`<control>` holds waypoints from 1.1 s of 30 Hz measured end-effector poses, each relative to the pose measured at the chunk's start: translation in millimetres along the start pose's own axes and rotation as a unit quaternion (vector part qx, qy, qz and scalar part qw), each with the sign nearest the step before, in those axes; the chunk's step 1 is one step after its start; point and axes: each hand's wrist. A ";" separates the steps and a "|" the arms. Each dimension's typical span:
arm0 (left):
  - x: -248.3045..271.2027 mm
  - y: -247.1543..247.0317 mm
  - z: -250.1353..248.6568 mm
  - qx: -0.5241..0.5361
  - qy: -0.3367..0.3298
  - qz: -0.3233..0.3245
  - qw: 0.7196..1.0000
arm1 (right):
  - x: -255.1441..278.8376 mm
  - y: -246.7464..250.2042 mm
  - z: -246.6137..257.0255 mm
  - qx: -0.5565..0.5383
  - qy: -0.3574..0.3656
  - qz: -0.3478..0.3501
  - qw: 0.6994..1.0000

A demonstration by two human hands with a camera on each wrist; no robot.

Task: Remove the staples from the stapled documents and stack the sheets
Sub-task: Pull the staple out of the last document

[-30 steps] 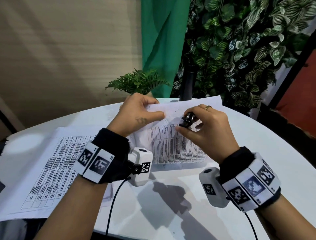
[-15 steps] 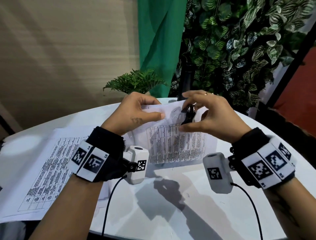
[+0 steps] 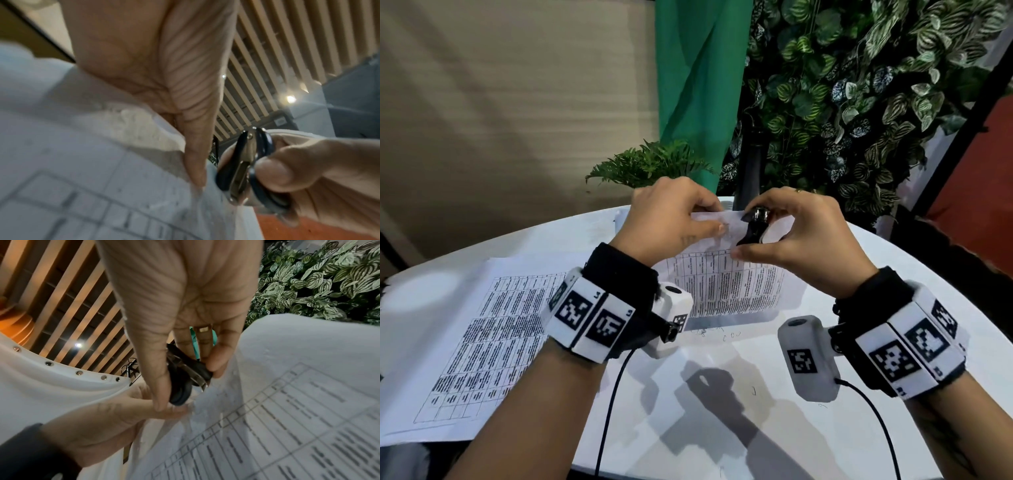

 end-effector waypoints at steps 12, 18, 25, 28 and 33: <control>1.7 3.5 2.2 0.214 -0.020 0.075 0.974 | 7.0 -15.0 -7.4 0.084 0.231 -0.030 0.969; 3.4 7.6 1.3 0.252 -0.010 0.103 0.962 | 6.3 -15.4 -7.8 0.087 0.256 -0.026 0.962; 4.0 7.9 -0.3 0.294 0.015 0.132 0.947 | 5.5 -17.3 -5.9 0.104 0.285 -0.025 0.952; 3.3 11.2 0.3 0.288 0.014 0.143 0.947 | 4.9 -18.1 -7.1 0.112 0.294 -0.022 0.949; 3.5 14.2 1.9 0.277 0.008 0.164 0.947 | 3.0 -17.5 -8.6 0.124 0.300 -0.017 0.946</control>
Point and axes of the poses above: each hand's wrist, its own x-axis away from the middle knuckle, its own y-axis out of the back of the hand, z = x × y, and after that the axes turned 5 degrees about -x, right-handed
